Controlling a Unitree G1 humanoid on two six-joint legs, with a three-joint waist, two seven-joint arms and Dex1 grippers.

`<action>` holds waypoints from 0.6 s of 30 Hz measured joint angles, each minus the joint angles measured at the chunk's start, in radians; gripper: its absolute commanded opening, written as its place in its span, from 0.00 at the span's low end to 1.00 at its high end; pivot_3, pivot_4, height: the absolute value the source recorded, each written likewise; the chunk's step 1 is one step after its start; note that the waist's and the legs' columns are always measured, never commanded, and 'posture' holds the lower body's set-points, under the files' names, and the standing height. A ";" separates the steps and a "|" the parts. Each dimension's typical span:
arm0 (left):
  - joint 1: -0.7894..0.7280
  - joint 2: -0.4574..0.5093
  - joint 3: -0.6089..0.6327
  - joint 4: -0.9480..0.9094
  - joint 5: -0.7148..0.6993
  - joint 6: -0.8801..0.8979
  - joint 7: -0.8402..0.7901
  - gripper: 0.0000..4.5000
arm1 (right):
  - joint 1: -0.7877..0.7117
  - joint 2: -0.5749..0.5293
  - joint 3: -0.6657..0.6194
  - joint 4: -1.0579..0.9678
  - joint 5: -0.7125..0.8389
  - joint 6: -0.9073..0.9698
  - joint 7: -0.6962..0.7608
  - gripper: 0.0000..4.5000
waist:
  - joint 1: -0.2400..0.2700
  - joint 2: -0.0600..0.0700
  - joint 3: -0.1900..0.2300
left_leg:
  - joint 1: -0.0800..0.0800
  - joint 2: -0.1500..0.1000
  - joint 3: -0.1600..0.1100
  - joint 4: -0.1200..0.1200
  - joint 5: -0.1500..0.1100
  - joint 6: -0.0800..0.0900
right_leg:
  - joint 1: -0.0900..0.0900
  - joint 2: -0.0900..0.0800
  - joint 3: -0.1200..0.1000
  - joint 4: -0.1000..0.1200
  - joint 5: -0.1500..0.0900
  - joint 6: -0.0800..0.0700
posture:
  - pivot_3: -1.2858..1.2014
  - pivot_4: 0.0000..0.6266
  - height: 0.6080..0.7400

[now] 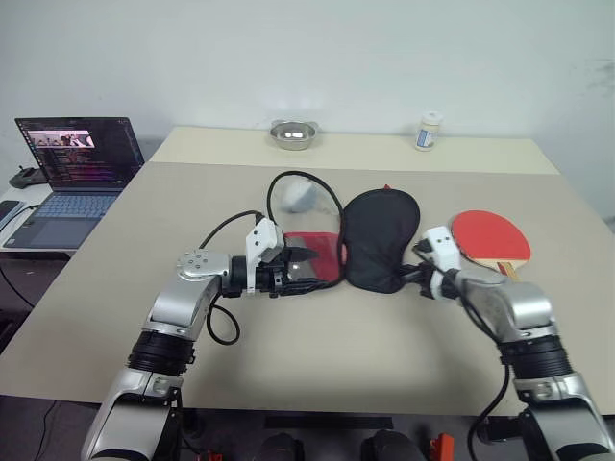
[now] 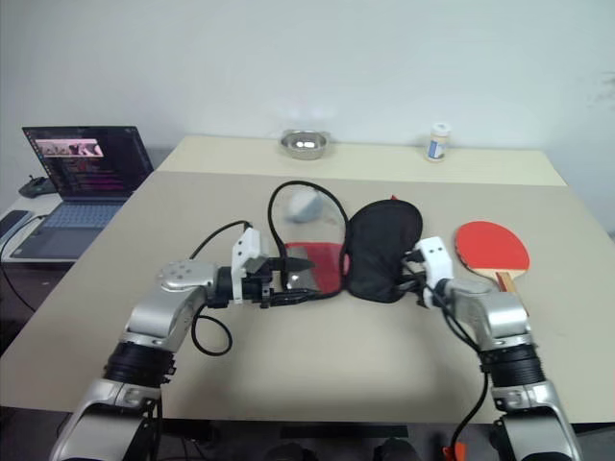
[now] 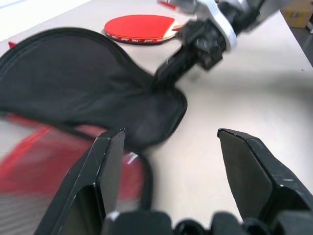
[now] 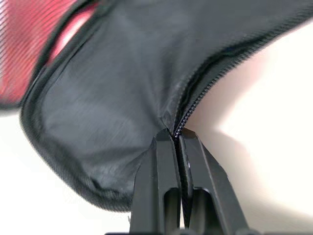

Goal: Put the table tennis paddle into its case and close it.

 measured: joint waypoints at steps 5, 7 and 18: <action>-0.001 -0.043 -0.036 -0.026 -0.007 0.005 -0.004 0.73 | 0.033 -0.085 -0.032 -0.005 0.022 0.055 0.053 0.00 | 0.007 0.000 0.000 | 0.000 0.000 0.000 -0.001 0.000 0.000 | 0.000 0.001 0.000 0.000 0.000 0.000 | 0.52 0.24 1.00; -0.001 -0.055 -0.047 -0.026 -0.007 0.005 -0.005 0.73 | 0.035 -0.110 -0.032 -0.005 0.022 0.065 0.069 0.00 | 0.007 0.000 0.000 | 0.000 0.000 0.000 -0.001 0.000 0.000 | 0.000 0.001 0.000 0.000 0.000 0.000 | 0.52 0.24 1.00; -0.008 -0.062 -0.051 0.018 -0.001 -0.034 -0.025 0.73 | 0.030 -0.096 -0.049 -0.010 0.008 0.061 0.047 0.38 | 0.007 0.000 0.000 | 0.000 0.000 0.000 -0.001 0.000 0.000 | 0.000 0.001 0.000 0.000 0.000 0.000 | 0.52 0.24 1.00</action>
